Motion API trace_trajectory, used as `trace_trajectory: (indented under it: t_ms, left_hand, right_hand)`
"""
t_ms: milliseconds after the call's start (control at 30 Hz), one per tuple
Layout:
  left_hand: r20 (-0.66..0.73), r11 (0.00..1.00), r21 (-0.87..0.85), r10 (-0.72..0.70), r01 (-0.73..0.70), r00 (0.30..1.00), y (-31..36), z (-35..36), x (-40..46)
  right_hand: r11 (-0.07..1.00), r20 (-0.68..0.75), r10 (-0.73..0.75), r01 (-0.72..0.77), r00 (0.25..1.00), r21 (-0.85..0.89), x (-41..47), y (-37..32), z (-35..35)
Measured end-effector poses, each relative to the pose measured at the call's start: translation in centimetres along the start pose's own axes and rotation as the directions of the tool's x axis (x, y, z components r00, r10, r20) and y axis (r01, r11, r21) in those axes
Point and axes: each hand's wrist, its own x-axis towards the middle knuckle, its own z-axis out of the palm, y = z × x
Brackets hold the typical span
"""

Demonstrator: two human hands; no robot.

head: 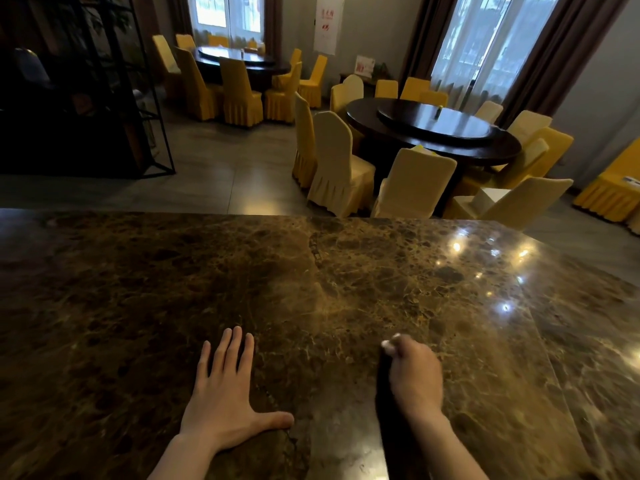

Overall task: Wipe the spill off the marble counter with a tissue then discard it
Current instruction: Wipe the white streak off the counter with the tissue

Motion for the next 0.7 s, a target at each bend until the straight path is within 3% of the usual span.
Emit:
trace_trajectory:
  t_ms: [67, 167, 267, 333, 400, 500, 600, 700]
  left_hand:
    - [0.001, 1.000, 0.000, -0.001, 0.001, 1.000, 0.0, 0.1, 0.1]
    - [-0.011, 1.000, -0.007, 0.001, -0.001, 1.000, -0.2, 0.3, 0.2]
    - [0.006, 1.000, 0.011, -0.004, 0.004, 1.000, -0.2, 0.5, 0.3]
    - [-0.003, 1.000, 0.003, -0.006, 0.006, 1.000, -0.2, 0.5, 0.4]
    - [-0.017, 1.000, -0.005, -0.003, 0.003, 1.000, -0.3, 0.4, 0.4]
    - [-0.031, 1.000, -0.011, -0.003, 0.002, 1.000, -0.2, 0.5, 0.1]
    - [-0.041, 1.000, -0.004, -0.004, 0.004, 0.999, 0.0, 0.4, 0.1]
    - [-0.052, 1.000, 0.020, -0.010, 0.011, 0.999, 0.0, 0.3, 0.0]
  right_hand:
    - [0.995, -0.061, 0.062, -0.066, 0.996, -0.079, 0.4, -0.3, 0.5]
    - [0.984, 0.046, -0.167, 0.170, 0.985, -0.055, -2.2, -4.9, 3.4]
    - [0.873, 0.258, -0.479, 0.486, 0.839, 0.037, -5.5, -7.8, 5.3]
    - [0.814, 0.346, -0.561, 0.576, 0.752, 0.069, -6.0, -7.1, 4.5]
    - [0.859, 0.294, -0.492, 0.511, 0.819, 0.013, -4.8, -4.8, 3.3]
    - [0.969, 0.096, -0.208, 0.218, 0.973, -0.116, -1.9, -0.9, 1.3]
    - [0.980, 0.038, -0.072, 0.077, 0.997, -0.184, -1.1, -0.3, 1.3]
    - [0.982, 0.086, -0.093, 0.105, 0.992, -0.157, -2.5, -2.2, 2.0]
